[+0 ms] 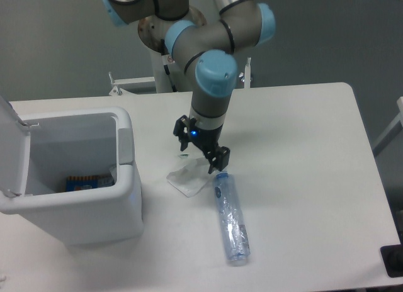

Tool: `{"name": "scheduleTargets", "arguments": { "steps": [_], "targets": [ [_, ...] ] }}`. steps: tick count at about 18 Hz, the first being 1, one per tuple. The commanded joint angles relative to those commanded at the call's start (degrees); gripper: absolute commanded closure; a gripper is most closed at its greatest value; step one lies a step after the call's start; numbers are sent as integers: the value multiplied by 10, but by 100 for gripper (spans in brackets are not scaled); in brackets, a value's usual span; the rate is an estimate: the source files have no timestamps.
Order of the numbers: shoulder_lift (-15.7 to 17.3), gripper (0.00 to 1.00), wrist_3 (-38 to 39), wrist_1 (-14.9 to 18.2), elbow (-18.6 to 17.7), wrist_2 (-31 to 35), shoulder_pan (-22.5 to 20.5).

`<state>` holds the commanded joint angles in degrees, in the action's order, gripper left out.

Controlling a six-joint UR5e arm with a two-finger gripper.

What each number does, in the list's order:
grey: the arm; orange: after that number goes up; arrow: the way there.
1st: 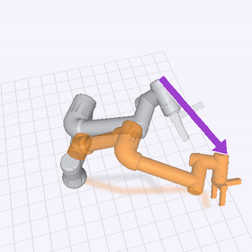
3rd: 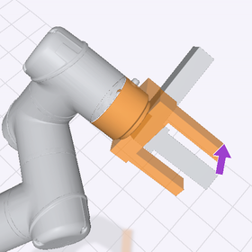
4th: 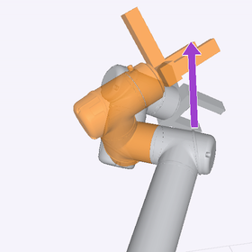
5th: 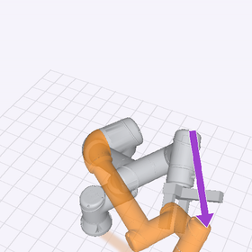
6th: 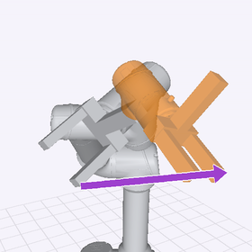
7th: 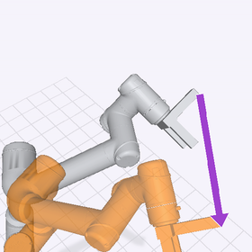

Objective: Place the trash in the trash can
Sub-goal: 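Close the gripper on the white tissue and lift it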

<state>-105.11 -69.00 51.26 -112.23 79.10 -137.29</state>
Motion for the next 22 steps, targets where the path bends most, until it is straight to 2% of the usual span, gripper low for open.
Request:
{"name": "scheduleTargets", "arguments": {
  "steps": [2,5,6,10,11,19,22],
  "targets": [
    [-11,0,2,-26,-8,2,7],
    [-17,0,2,-30,-11,4,7],
    [-19,5,3,-30,-11,6,7],
    [-19,91,15,-30,-11,6,7],
    [-18,100,15,-29,-11,6,7],
    [-10,100,15,-17,-11,7,8],
    [9,100,13,16,-10,6,7]
  ]
}}
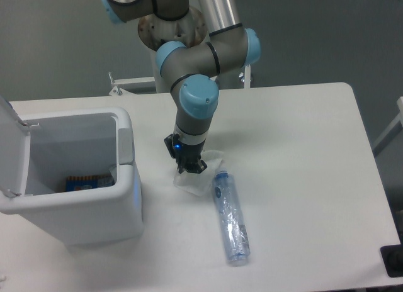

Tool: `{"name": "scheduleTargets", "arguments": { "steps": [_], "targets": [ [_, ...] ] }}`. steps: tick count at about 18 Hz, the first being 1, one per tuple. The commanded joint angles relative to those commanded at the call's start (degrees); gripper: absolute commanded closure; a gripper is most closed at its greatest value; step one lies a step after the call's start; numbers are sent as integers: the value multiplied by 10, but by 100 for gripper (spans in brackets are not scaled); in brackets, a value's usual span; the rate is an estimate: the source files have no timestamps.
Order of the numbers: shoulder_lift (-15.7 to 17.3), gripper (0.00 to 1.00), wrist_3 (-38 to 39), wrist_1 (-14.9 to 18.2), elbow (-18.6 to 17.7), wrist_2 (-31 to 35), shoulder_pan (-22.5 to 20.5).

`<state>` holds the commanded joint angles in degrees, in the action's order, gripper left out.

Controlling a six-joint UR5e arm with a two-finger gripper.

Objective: Place the trash in the trash can
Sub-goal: 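Close the gripper on the white tissue and lift it, then carry the held tissue over the white trash bin opening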

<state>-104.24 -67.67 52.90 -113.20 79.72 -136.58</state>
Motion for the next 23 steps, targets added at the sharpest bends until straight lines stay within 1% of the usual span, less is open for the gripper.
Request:
{"name": "scheduleTargets", "arguments": {
  "steps": [3,4,5,7,8,9,12,13,17,19,21,23],
  "targets": [
    [17,100,-5,20,7,-5,-8],
    [32,100,-4,20,8,-9,-17],
    [46,100,0,20,11,-30,-26],
    [63,100,14,21,26,-119,-59],
    [69,100,27,21,35,-153,-75],
    [71,100,39,21,46,-172,-83],
    [71,100,68,19,89,-186,-98],
    [70,100,77,18,106,-200,-104],
    [64,100,158,14,178,-296,-141],
    [60,100,194,14,215,-307,-148],
    [53,100,239,14,242,-308,-149],
    [53,100,276,14,253,-308,-145]
  ]
}}
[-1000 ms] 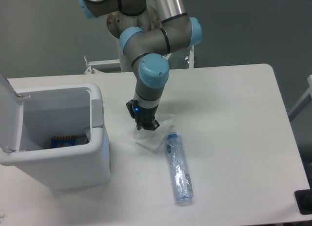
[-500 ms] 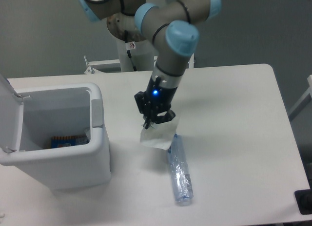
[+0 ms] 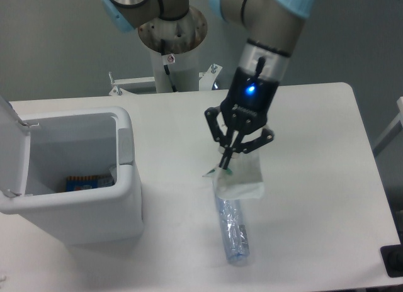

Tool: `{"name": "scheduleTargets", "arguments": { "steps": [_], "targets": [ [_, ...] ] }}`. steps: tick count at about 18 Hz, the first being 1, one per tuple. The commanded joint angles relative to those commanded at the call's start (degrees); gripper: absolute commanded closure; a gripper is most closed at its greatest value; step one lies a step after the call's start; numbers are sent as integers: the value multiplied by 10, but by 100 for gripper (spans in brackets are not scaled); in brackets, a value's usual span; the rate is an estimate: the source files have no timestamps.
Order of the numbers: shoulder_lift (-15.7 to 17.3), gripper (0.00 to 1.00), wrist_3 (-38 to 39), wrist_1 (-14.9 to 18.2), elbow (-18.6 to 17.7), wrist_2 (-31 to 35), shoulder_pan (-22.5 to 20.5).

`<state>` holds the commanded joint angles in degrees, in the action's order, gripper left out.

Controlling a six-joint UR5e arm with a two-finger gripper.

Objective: Place the trash in the trash can
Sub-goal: 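Carry the held tissue over the white trash bin opening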

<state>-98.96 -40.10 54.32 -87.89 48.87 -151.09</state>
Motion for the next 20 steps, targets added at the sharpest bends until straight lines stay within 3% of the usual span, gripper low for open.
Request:
{"name": "scheduleTargets", "arguments": {
  "steps": [5,12,20],
  "targets": [
    [20,100,86,0,1,1,10],
    [73,100,170,1,-10,4,88],
    [86,100,177,-1,-40,5,186]
  ]
}}
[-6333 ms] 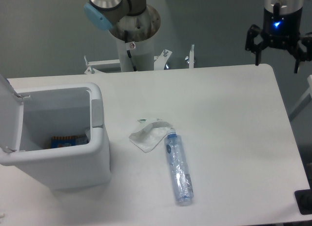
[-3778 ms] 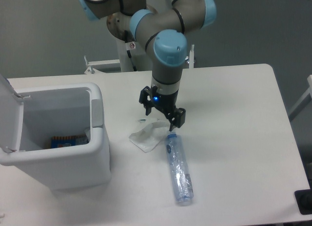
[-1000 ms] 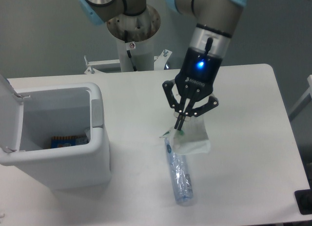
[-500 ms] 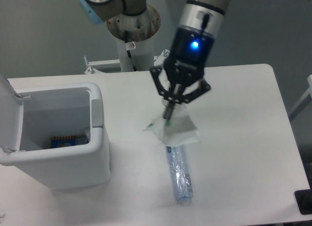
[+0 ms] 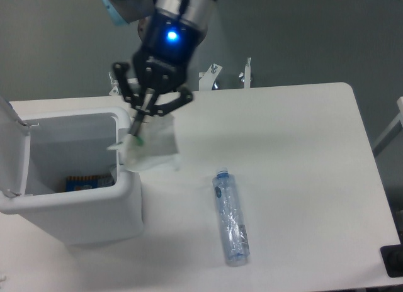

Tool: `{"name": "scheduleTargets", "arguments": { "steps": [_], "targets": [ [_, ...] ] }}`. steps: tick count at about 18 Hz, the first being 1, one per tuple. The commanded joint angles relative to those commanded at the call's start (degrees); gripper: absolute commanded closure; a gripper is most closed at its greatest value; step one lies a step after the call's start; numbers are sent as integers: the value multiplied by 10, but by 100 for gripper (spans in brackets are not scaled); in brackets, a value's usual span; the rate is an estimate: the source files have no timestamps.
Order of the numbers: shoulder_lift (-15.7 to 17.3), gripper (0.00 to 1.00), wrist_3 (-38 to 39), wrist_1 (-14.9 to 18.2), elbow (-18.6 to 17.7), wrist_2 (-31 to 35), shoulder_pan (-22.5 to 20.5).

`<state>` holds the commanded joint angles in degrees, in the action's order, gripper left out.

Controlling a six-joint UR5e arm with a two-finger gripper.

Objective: Place the trash in the trash can
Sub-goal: 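Carry the held tissue over the white trash bin opening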

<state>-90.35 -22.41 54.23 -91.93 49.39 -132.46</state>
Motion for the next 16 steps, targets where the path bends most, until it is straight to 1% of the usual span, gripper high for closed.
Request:
{"name": "scheduleTargets", "arguments": {
  "steps": [5,9,10,13,14,15,16],
  "targets": [
    [-10,100,-3,-3,-11,0,54],
    [-23,100,-2,-3,-24,2,76],
    [-24,100,-3,-4,-31,3,78],
    [-27,100,-3,-4,-35,6,81],
    [-28,94,-3,-4,-35,6,81],
    [-30,73,-7,-5,-34,6,81],
    [-34,55,-8,-5,-32,6,81]
  ]
}}
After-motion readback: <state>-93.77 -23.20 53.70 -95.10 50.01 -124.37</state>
